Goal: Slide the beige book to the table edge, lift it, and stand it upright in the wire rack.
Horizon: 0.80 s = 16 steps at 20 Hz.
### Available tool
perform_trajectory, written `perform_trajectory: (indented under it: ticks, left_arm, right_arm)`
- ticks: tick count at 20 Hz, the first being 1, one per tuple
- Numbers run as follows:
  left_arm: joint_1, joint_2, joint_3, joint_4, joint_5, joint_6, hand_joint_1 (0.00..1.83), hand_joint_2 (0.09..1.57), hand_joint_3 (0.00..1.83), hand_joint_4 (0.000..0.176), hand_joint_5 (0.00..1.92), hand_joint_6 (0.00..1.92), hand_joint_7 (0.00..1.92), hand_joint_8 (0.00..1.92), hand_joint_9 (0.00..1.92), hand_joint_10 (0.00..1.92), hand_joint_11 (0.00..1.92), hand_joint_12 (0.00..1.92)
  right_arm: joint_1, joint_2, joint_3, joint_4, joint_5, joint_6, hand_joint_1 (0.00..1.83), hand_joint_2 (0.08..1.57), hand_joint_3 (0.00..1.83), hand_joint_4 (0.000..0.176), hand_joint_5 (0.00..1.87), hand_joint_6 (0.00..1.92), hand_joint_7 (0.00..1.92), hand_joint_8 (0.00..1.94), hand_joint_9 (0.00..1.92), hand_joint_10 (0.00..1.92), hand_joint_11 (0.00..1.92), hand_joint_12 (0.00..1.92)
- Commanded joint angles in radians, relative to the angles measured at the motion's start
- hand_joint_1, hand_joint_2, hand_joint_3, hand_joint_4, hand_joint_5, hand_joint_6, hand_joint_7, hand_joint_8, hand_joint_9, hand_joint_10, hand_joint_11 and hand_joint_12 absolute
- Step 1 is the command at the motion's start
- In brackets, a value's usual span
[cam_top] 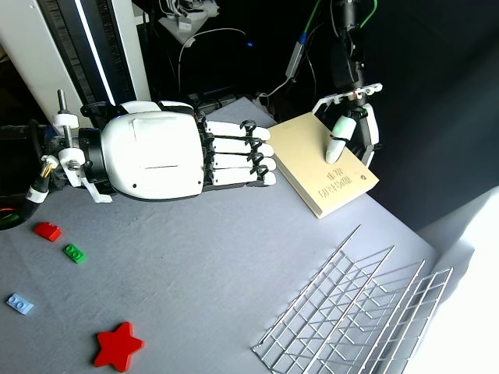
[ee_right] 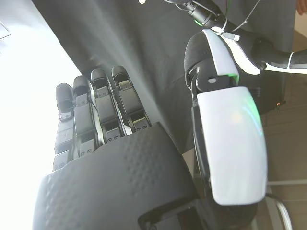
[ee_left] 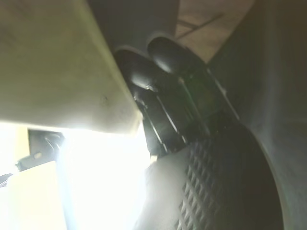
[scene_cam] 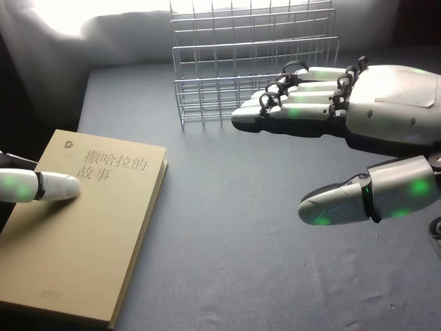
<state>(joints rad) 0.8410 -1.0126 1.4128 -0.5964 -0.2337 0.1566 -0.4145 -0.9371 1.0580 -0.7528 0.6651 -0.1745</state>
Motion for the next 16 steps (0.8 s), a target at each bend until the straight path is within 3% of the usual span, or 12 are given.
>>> perform_trajectory:
  ticks: [1, 5, 7, 10, 14, 16]
  left_arm:
    - [-0.015, 0.021, 0.011, 0.015, -0.088, 0.019, 1.26, 1.13, 0.0, 0.0, 0.89, 0.95, 1.02, 1.17, 1.0, 1.2, 0.74, 1.53]
    - [-0.036, 0.056, 0.003, 0.015, -0.08, 0.029, 1.26, 1.14, 0.0, 0.0, 0.87, 0.96, 1.0, 1.22, 0.99, 1.24, 0.73, 1.55]
    - [-0.049, 0.076, -0.001, 0.015, -0.077, 0.029, 1.26, 1.13, 0.0, 0.0, 0.91, 0.92, 1.02, 1.17, 0.99, 1.21, 0.74, 1.54]
    - [-0.084, 0.097, -0.002, 0.015, -0.07, 0.039, 1.26, 1.13, 0.0, 0.0, 0.9, 0.94, 1.02, 1.17, 0.98, 1.22, 0.72, 1.55]
    - [-0.176, 0.116, 0.003, 0.015, -0.021, 0.094, 1.26, 1.13, 0.0, 0.0, 0.91, 0.93, 1.01, 1.18, 0.97, 1.27, 0.72, 1.58]
    - [-0.233, 0.12, 0.005, 0.015, 0.011, 0.132, 1.25, 1.14, 0.0, 0.0, 0.89, 0.95, 1.0, 1.2, 0.95, 1.28, 0.7, 1.6]
  right_arm:
    - [0.008, 0.005, -0.004, 0.047, 0.103, 0.003, 0.12, 1.16, 0.0, 0.0, 0.1, 0.0, 0.13, 0.0, 0.15, 0.0, 0.0, 0.52]
    - [0.008, 0.005, -0.004, 0.047, 0.105, 0.002, 0.12, 1.16, 0.0, 0.0, 0.1, 0.0, 0.1, 0.0, 0.13, 0.0, 0.0, 0.48]
    - [0.008, 0.005, -0.004, 0.047, 0.105, 0.001, 0.12, 1.16, 0.0, 0.0, 0.09, 0.0, 0.13, 0.0, 0.16, 0.01, 0.0, 0.61]
    - [0.008, 0.006, -0.004, 0.047, 0.106, 0.0, 0.12, 1.15, 0.0, 0.0, 0.14, 0.01, 0.14, 0.0, 0.18, 0.01, 0.0, 0.62]
    - [0.008, 0.006, -0.004, 0.047, 0.108, 0.0, 0.13, 1.16, 0.0, 0.0, 0.11, 0.0, 0.12, 0.0, 0.17, 0.0, 0.0, 0.47]
    - [0.008, 0.006, -0.004, 0.047, 0.108, -0.001, 0.11, 1.16, 0.0, 0.0, 0.1, 0.0, 0.14, 0.0, 0.17, 0.0, 0.0, 0.49]
